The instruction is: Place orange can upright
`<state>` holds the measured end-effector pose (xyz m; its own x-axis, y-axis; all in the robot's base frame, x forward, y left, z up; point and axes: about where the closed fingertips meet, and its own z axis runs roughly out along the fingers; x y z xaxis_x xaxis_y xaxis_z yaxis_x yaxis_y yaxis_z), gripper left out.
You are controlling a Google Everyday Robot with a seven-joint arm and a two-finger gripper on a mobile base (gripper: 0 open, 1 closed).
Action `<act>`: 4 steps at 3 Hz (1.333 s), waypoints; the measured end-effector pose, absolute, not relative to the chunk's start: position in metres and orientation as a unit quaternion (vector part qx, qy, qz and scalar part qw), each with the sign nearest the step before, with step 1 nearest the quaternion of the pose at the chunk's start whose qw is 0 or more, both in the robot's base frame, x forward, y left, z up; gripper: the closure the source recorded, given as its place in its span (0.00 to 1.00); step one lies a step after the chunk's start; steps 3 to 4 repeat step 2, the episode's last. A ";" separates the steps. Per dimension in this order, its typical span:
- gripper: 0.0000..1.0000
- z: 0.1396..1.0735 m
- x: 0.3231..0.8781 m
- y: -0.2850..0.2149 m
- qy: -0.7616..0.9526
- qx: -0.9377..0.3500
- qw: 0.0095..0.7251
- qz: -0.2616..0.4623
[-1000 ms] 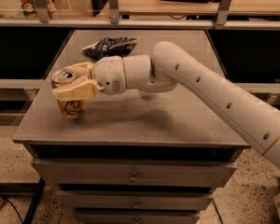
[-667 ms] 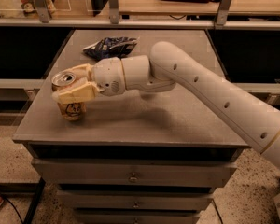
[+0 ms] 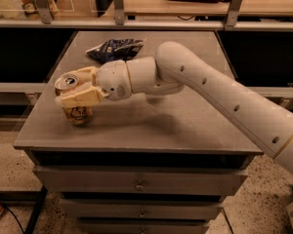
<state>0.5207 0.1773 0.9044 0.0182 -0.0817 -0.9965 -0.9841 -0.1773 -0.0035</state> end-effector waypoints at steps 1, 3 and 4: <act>0.00 0.905 0.519 0.179 0.470 -0.566 0.434 0.520; 0.00 0.905 0.519 0.179 0.470 -0.567 0.434 0.520; 0.00 0.905 0.519 0.179 0.470 -0.567 0.434 0.520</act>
Offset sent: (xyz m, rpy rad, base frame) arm -0.0013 0.0019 0.0004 0.0004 -0.0001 0.0041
